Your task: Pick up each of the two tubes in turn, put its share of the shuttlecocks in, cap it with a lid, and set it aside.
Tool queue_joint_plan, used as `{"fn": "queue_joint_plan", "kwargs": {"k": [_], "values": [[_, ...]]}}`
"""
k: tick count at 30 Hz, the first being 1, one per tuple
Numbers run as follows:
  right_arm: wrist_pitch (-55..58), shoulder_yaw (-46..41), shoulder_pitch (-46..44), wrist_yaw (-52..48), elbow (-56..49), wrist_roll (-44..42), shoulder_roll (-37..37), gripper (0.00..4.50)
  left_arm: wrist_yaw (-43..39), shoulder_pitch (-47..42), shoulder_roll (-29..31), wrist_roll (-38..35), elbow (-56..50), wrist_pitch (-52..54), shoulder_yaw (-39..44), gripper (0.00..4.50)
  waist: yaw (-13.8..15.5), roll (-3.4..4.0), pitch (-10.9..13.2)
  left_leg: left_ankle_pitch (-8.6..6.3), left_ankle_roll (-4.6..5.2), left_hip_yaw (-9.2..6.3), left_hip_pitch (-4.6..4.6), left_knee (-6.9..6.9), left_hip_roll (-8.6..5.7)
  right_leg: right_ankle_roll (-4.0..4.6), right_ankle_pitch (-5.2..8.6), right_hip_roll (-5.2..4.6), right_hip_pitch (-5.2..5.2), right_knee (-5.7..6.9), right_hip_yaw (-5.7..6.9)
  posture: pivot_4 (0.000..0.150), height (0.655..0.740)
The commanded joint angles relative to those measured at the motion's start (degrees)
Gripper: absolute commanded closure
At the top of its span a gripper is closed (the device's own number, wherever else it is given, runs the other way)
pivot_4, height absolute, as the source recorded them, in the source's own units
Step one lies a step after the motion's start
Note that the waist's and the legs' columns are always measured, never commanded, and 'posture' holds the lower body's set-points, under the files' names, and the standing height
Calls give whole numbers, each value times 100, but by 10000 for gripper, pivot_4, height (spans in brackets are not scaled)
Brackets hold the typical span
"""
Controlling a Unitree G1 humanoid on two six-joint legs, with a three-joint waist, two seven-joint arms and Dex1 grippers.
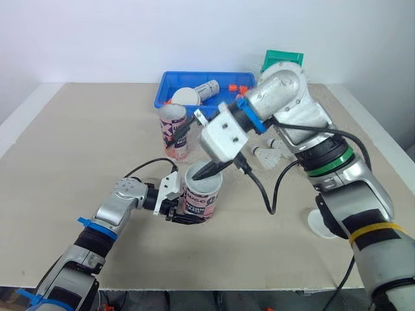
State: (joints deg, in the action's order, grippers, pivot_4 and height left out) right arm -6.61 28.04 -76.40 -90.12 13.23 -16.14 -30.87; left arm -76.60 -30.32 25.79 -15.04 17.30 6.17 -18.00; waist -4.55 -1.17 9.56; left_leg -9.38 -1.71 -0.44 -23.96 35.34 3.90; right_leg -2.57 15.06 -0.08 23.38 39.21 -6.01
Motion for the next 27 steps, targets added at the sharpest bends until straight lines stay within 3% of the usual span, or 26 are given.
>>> {"fn": "queue_joint_plan", "kwargs": {"k": [1,2,4,10,21,24,27], "values": [[270,-194,-90,-238,-340,-539,-319,4780,50,228,263,434,383,176,-154,15055,-5,0,-1,-1,-1,0,-3,0,0,-3,5,-1,1,-1,-1,1500,7038],[219,-88,14,-238,-419,-551,-414,12002,42,226,267,434,385,174,-156,15055,-5,0,0,-8,-1,3,1,0,0,-2,7,0,1,-1,-4,1500,7038],[227,65,166,-238,-576,-603,-522,16852,36,223,263,436,383,175,-161,15055,-5,0,0,-7,-1,0,1,-2,0,0,6,2,3,-1,-2,1500,7038],[51,586,381,-238,-738,-412,-630,43922,34,227,278,437,361,181,-160,15055,-6,1,0,-7,-1,6,0,0,0,-1,6,2,7,-1,-10,1500,7038],[-1000,1342,661,-238,-107,1086,-191,43922,57,257,320,417,291,225,-130,15055,-9,-5,-6,-8,-1,5,8,-1,1,0,7,4,2,0,-7,1500,7038],[-1158,1334,684,-238,51,1238,-121,43922,64,273,322,419,262,236,-119,15055,-41,-25,-24,-9,0,5,28,-4,2,5,3,5,-8,0,-8,1500,7038],[-865,1023,556,-238,63,691,-72,43922,79,283,333,419,251,231,-108,15055,-58,-34,-30,-11,-3,2,69,-8,2,17,-5,6,-20,0,-12,1500,7038]]}}
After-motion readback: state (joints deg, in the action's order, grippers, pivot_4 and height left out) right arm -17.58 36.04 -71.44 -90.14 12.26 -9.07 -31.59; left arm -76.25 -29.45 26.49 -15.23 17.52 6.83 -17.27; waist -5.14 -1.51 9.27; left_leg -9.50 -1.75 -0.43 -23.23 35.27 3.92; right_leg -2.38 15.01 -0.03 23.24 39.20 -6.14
